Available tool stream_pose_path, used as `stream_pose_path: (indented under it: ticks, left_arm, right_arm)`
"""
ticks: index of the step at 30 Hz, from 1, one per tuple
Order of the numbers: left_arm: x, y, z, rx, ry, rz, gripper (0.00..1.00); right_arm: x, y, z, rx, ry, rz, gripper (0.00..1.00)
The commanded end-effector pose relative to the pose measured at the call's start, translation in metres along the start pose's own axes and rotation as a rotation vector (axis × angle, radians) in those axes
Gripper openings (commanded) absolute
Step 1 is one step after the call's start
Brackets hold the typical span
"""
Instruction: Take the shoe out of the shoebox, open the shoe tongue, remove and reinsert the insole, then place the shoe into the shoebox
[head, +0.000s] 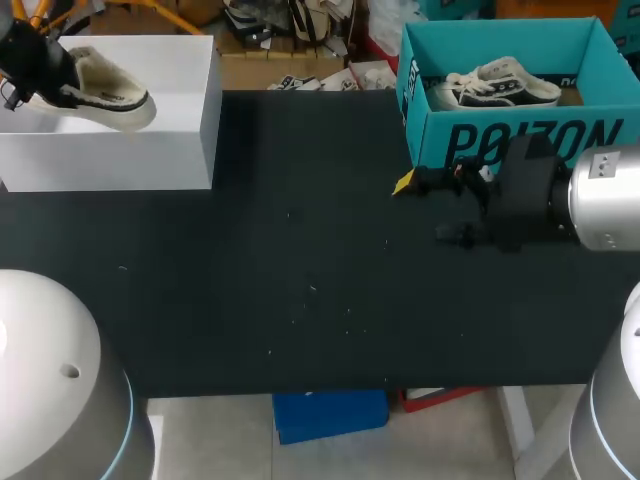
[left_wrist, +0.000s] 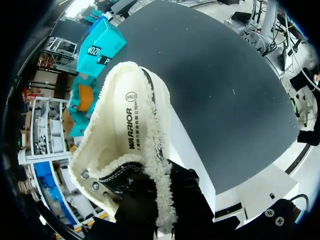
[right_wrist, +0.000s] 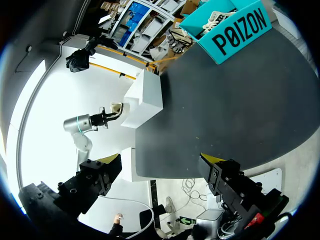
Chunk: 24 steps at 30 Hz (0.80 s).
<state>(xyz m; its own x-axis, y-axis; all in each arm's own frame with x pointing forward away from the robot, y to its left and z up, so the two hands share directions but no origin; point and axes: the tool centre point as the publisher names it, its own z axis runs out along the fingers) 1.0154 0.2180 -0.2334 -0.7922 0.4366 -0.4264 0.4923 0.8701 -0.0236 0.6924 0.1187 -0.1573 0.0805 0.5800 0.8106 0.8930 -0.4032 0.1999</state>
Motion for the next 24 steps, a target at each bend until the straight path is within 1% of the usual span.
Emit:
stream_pose_path:
  ticks: [1,6,11,14,24]
  left_arm:
    - [-0.002,0.004,0.006,-0.045,0.013,-0.01,0.0]
    - [-0.01,0.015,0.009,-0.069,0.041,-0.105,0.0]
    - [-0.016,0.017,0.009,-0.084,0.054,-0.171,0.0]
    - [-0.017,0.016,0.011,-0.075,0.065,-0.183,0.0]
    - [-0.018,0.025,0.029,-0.115,0.088,-0.273,0.0]
  right_arm:
    - [0.0,-0.001,0.0,-0.001,-0.001,0.0,1.0]
    - [0.0,-0.001,0.0,-0.001,-0.001,0.0,1.0]
    - [0.0,-0.001,0.0,-0.001,-0.001,0.0,1.0]
    - [0.0,-0.001,0.0,-0.001,-0.001,0.0,1.0]
    - [0.0,-0.001,0.0,-0.001,-0.001,0.0,1.0]
